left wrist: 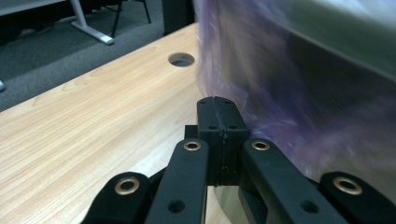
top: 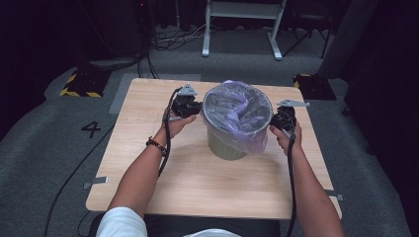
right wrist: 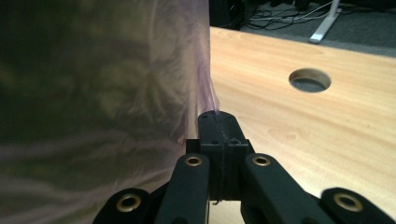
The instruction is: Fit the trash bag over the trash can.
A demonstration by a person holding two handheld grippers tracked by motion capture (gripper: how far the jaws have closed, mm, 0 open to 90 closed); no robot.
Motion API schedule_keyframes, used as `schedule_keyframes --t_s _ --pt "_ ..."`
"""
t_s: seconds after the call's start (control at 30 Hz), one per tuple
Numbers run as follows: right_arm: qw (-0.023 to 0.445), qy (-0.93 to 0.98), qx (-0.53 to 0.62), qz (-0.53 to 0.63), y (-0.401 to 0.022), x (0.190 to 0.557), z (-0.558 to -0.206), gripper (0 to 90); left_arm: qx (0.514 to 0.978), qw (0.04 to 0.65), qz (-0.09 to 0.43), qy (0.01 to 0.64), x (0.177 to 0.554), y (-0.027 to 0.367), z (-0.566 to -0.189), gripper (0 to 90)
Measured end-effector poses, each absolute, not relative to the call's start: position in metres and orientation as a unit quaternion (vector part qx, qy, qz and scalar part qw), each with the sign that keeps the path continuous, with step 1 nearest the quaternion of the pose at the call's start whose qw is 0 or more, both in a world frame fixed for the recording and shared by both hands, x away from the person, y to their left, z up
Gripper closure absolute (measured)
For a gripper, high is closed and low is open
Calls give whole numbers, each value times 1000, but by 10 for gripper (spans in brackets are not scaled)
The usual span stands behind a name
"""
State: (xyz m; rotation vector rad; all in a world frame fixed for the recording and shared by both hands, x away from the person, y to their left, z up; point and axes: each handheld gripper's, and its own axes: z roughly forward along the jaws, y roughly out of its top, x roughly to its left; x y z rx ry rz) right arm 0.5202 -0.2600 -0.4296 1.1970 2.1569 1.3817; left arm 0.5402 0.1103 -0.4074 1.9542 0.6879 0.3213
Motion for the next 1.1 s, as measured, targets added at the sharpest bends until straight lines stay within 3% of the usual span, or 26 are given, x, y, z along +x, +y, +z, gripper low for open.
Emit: schedule_keyframes --t_s 0.17,0.27,0.33,0.37,0.43,0.47,0.5,0.53,0.63,0.9,1.1 --pt "153 753 413 488 -264 511 -435 900 817 492 143 263 524 113 -413 900" --pt "173 751 413 486 -268 503 -432 808 821 481 170 256 510 121 -415 885" --pt "178 748 416 486 -270 502 -431 799 819 481 177 258 506 124 -415 839" --pt "186 742 416 492 -275 498 -427 724 816 484 178 261 504 126 -415 747" --pt "198 740 416 490 -277 496 -425 681 808 493 185 264 499 133 -414 703" --pt "211 738 417 486 -282 492 -422 588 804 496 194 264 495 136 -413 558" --pt "211 738 417 486 -282 492 -422 588 802 500 195 264 493 138 -412 558" --pt "223 743 409 481 -286 486 -418 519 801 504 200 255 488 141 -408 432" --pt "232 747 404 475 -290 480 -415 474 798 514 198 244 482 144 -405 347" --pt "241 779 303 494 -296 426 -403 319 817 501 226 174 459 135 -387 299" --pt "252 783 243 513 -272 386 -401 264 825 485 244 157 460 124 -382 405"
